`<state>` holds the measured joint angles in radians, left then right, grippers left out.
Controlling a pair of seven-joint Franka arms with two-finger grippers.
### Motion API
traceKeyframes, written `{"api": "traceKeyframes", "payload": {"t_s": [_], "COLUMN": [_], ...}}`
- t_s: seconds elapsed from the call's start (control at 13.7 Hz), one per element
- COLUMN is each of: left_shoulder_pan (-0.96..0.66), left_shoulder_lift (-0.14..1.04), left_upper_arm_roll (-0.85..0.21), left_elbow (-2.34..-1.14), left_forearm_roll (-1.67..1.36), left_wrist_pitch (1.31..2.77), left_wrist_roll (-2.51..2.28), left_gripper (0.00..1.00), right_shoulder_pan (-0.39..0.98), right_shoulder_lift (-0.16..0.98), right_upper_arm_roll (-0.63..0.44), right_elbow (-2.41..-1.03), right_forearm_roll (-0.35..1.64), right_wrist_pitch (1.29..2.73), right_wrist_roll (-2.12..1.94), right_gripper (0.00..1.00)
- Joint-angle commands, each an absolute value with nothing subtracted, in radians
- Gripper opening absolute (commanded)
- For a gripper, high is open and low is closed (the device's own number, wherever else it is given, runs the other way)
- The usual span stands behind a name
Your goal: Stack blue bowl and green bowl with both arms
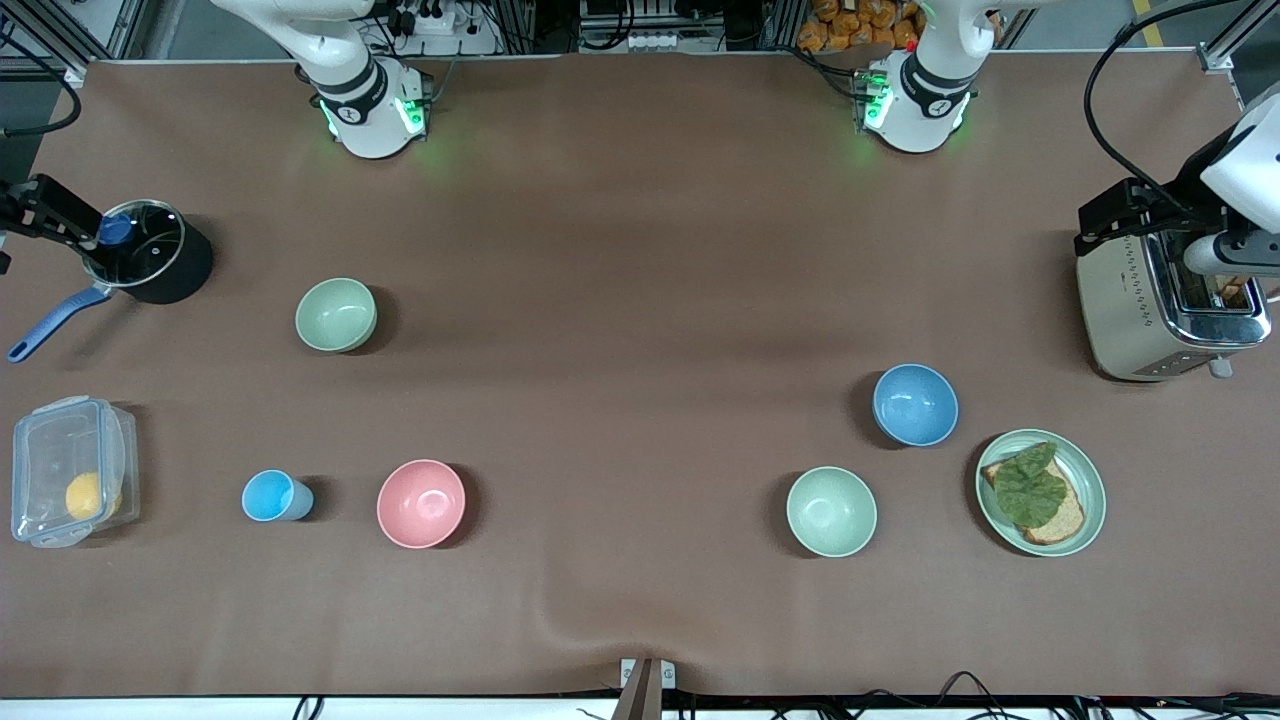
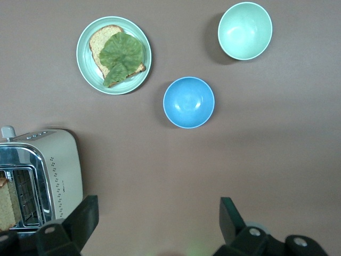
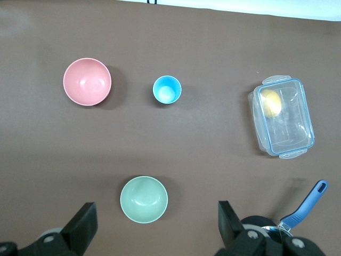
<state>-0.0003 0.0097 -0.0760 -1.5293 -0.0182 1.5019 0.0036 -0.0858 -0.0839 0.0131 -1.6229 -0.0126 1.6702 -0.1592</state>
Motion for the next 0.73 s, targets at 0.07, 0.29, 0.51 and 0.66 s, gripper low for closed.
{"api": "traceKeyframes", "payload": {"t_s": [0.07,0.29,0.51,0.66], "left_shoulder_pan": [-0.009,-0.018,-0.020,-0.023], "left_shoulder_lift": [0.041,0.067,0.104,0.153], "left_upper_arm_roll": [-0.081,-0.081,-0.081,-0.081], "left_elbow": [-1.514,-1.516,-1.516,-1.516], "left_forearm_roll": [0.008,0.020,0.018,0.020], "left_wrist_pitch": [1.505,1.531,1.592,1.635], "left_wrist_roll": [0.014,0.014,0.014,0.014], "left_gripper": [1.00,1.00,1.00,1.00], "right_shoulder_pan": [-0.101,-0.103,-0.101,-0.100], "right_shoulder_lift": [-0.091,-0.086,-0.046,-0.010], "right_upper_arm_roll": [0.021,0.018,0.018,0.018], "right_elbow": [-1.631,-1.632,-1.632,-1.632], "right_forearm_roll": [-0.028,-0.025,-0.026,-0.029], "right_wrist_pitch": [1.667,1.667,1.641,1.635], "right_wrist_roll": [-0.169,-0.169,-0.176,-0.175], "right_gripper": [1.00,1.00,1.00,1.00]}}
